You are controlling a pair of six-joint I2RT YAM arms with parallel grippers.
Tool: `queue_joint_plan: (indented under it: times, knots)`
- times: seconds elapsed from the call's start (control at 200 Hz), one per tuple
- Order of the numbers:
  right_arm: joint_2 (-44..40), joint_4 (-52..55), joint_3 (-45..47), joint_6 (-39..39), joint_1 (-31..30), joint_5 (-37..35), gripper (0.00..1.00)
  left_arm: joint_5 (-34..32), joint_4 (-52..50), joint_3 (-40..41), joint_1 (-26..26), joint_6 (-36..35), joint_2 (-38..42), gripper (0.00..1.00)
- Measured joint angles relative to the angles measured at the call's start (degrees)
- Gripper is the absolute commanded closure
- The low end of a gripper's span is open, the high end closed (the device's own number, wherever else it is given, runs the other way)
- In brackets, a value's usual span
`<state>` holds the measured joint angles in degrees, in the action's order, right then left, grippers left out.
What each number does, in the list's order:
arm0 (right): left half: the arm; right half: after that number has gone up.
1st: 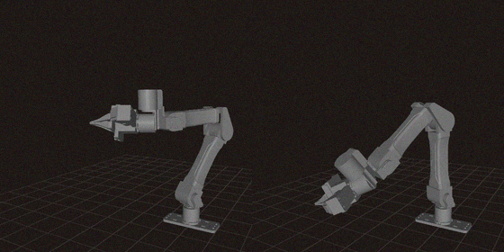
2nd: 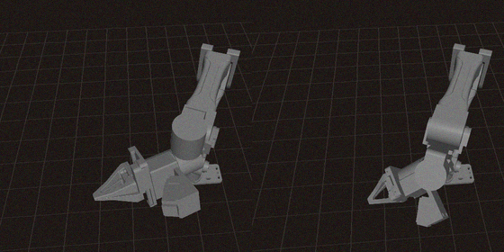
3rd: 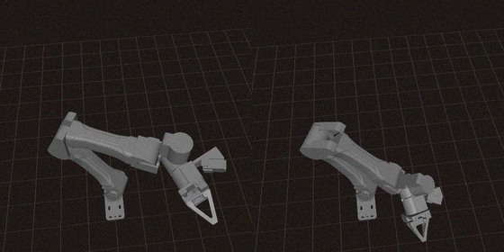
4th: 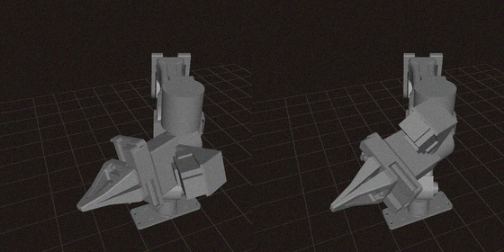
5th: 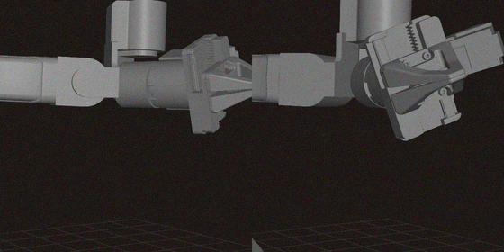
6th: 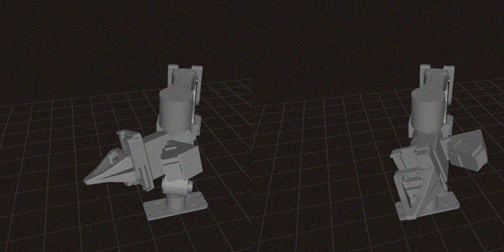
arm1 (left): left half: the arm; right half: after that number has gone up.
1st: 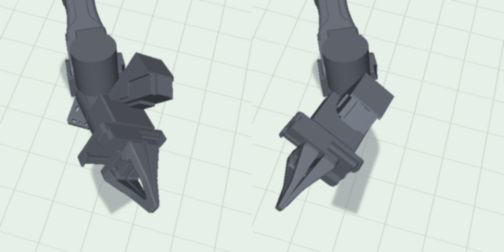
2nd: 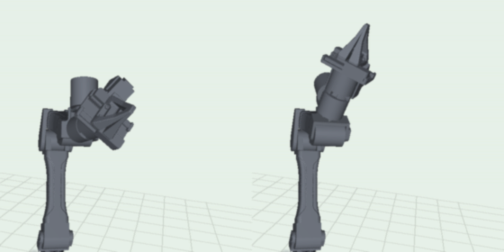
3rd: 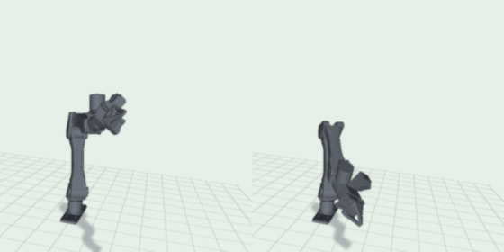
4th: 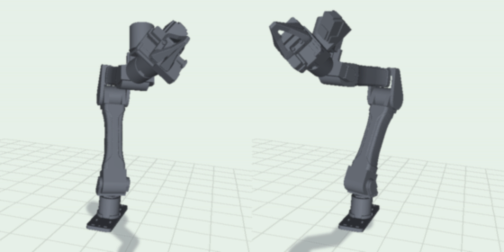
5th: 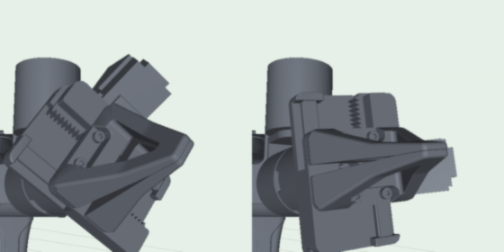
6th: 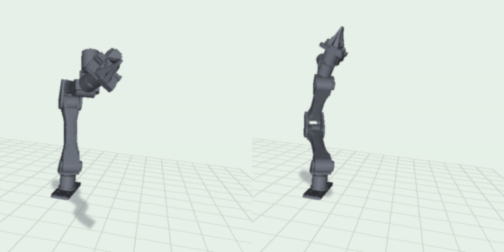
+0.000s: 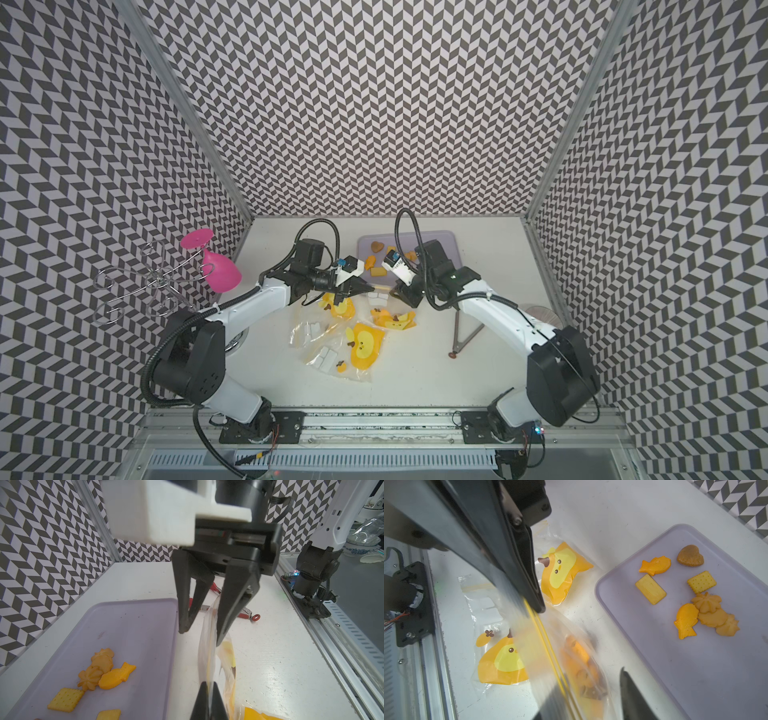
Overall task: Put the cookies into a resealable bag to prevent moisture
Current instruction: Pick up the ziploc bag from the center of the board, then place the ziploc bag at the center of the board.
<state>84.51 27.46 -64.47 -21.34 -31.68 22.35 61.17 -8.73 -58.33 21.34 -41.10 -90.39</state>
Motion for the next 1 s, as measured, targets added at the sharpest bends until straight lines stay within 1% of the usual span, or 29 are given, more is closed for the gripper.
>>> queue_joint_plan:
  times: [0.045, 0.085, 0.105, 0.11, 0.115, 0.125, 0.18, 0.275, 0.345, 0.395, 0.486, 0.561, 0.651, 0.726, 0.841, 1.001]
  knots:
    - [-0.07, 0.39, 0.02, 0.35, 0.00, -0.07, 1.00, -0.24, 0.66, 0.00, 0.02, 1.27, 0.00, 0.62]
    - [-0.46, 0.13, 0.31, 0.66, -0.02, -1.14, 1.00, -1.03, 2.69, 0.09, 0.04, 4.37, 0.09, 0.37]
    - [-0.79, -0.24, 0.72, 1.09, -0.02, -1.62, 1.00, -1.73, 3.65, 0.13, 0.04, 5.95, 0.22, 0.16]
    - [-0.92, -0.33, 0.79, 1.18, -0.02, -1.77, 1.00, -2.10, 4.17, 0.17, 0.04, 6.69, 0.33, 0.09]
    - [-1.03, -0.42, 0.90, 1.25, -0.02, -2.05, 1.00, -2.27, 4.46, 0.22, 0.04, 7.26, 0.42, 0.05]
    - [-1.38, -0.70, 1.20, 1.53, -0.02, -2.67, 1.00, -2.99, 5.38, 0.39, 0.04, 8.50, 0.57, 0.02]
    - [-3.72, -2.38, 3.32, 3.58, 0.02, -5.66, 1.00, -6.56, 9.44, 1.38, 0.04, 14.32, 2.19, 0.00]
    - [-11.39, -6.97, 8.26, 9.27, 0.44, -13.84, 1.00, -16.57, 14.43, 2.25, 0.04, 26.69, 7.48, 0.00]
    - [-17.14, -10.86, 10.49, 13.09, 1.88, -19.19, 1.00, -23.93, 15.19, 0.87, 0.04, 33.55, 10.80, 0.01]
    - [-19.82, -13.29, 10.47, 15.65, 4.20, -22.40, 1.00, -29.38, 14.47, -1.49, 0.00, 38.10, 12.20, 0.00]
    - [-19.93, -16.35, 7.91, 18.47, 10.12, -27.80, 1.00, -37.38, 10.60, -7.06, -0.90, 45.42, 12.41, 0.00]
    - [-16.81, -17.94, 5.11, 19.08, 15.39, -31.28, 1.00, -40.35, 6.80, -9.86, -3.08, 49.94, 12.33, 0.00]
    - [-11.80, -19.52, 2.89, 18.73, 20.50, -34.16, 1.00, -41.68, 3.45, -9.35, -6.12, 53.66, 12.66, 0.00]
    - [-6.88, -19.98, 0.96, 17.75, 24.65, -35.26, 1.00, -43.80, 0.83, -6.38, -7.93, 55.76, 13.84, 0.00]
    - [-0.61, -20.48, -1.62, 16.04, 30.27, -36.11, 1.00, -46.40, -4.42, -2.45, -8.24, 56.89, 16.17, 0.00]
    - [4.11, -22.32, -1.88, 14.69, 37.13, -36.06, 1.00, -47.69, -8.61, -1.99, -8.61, 56.13, 16.90, 0.01]
